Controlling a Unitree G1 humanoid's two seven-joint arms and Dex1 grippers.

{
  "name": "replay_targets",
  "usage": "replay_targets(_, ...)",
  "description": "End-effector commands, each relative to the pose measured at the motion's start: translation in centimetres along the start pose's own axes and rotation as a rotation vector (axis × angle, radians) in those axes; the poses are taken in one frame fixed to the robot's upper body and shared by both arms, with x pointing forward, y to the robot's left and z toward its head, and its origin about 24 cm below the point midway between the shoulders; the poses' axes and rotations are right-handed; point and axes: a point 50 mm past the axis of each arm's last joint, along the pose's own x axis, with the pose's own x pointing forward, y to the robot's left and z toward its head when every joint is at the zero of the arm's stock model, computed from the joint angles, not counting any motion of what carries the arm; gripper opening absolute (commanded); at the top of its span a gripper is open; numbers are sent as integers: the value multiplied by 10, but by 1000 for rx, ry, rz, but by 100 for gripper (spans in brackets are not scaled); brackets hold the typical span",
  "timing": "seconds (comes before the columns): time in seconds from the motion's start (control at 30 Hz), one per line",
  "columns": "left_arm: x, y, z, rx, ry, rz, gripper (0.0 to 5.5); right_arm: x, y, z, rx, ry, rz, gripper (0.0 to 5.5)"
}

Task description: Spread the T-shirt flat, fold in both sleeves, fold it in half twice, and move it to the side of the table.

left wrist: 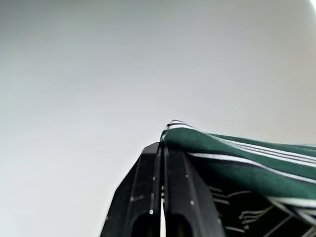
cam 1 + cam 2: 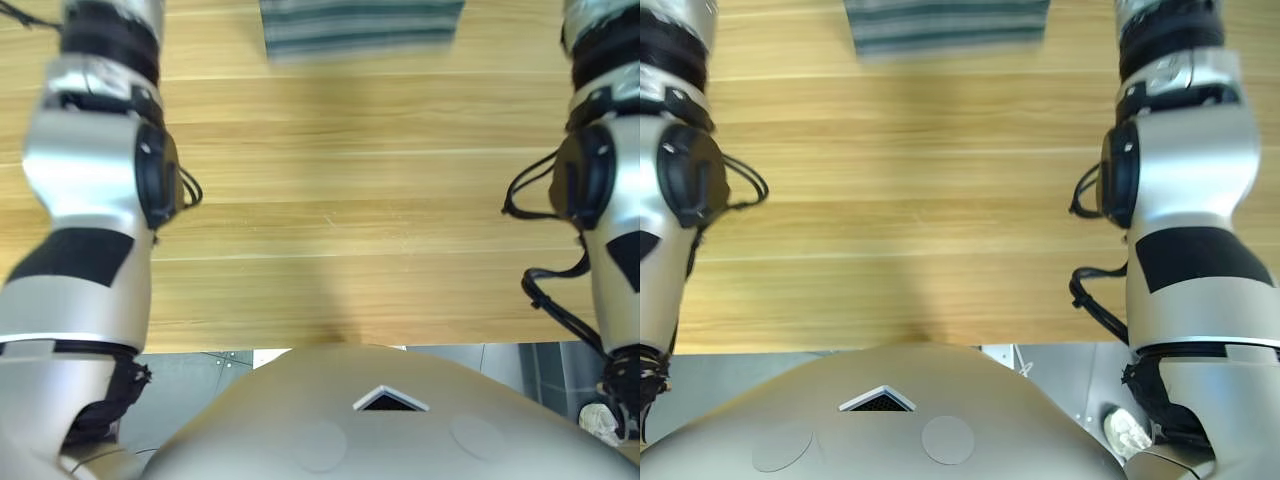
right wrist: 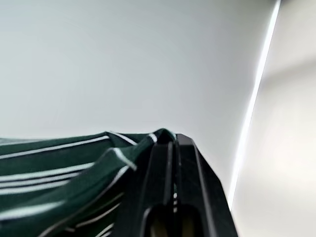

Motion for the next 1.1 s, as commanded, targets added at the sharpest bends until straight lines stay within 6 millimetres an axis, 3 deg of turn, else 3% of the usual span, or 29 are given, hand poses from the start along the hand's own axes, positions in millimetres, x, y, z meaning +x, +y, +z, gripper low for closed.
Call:
replay_targets(0.03, -83, -2, -82, -2, 305, -157, 0, -58, 13, -47, -109, 33, 377, 2)
replay_targets(0.07, -112, -8, -98, -13, 374, -247, 0, -80, 16, -57, -127, 23, 518, 2)
replay_targets(0.13, -201, -28, -125, -28, 519, -691, 0, -140, 11, -76, -146, 26, 866, 2)
replay_targets(0.2, -281, -35, -121, -89, 549, -1126, 0, -200, -6, -83, -150, 38, 1182, 2)
replay_targets(0.23, -312, -32, -113, -107, 544, -1284, 0, -227, -16, -86, -146, 70, 1288, 2)
replay_targets(0.3, -340, -24, -97, -162, 526, -1389, 0, -260, -32, -83, -117, 121, 1391, 2)
replay_targets(0.43, -351, -11, -74, -242, 504, -1340, 0, -299, -58, -72, -42, 217, 1448, 2)
replay_targets(0.6, -348, 0, -72, -211, 569, -1174, 0, -321, -75, -71, -47, 341, 1437, 2)
replay_targets(0.73, -350, 15, -75, -153, 638, -1090, 0, -324, -83, -66, -52, 366, 1379, 2)
replay_targets(0.93, -358, 25, -74, -142, 685, -1053, 100, -312, -94, -60, 25, 384, 1219, 0)
replay_targets(1.1, -371, 26, -69, -162, 707, -1077, 173, -314, -93, -61, 16, 391, 1233, 81)
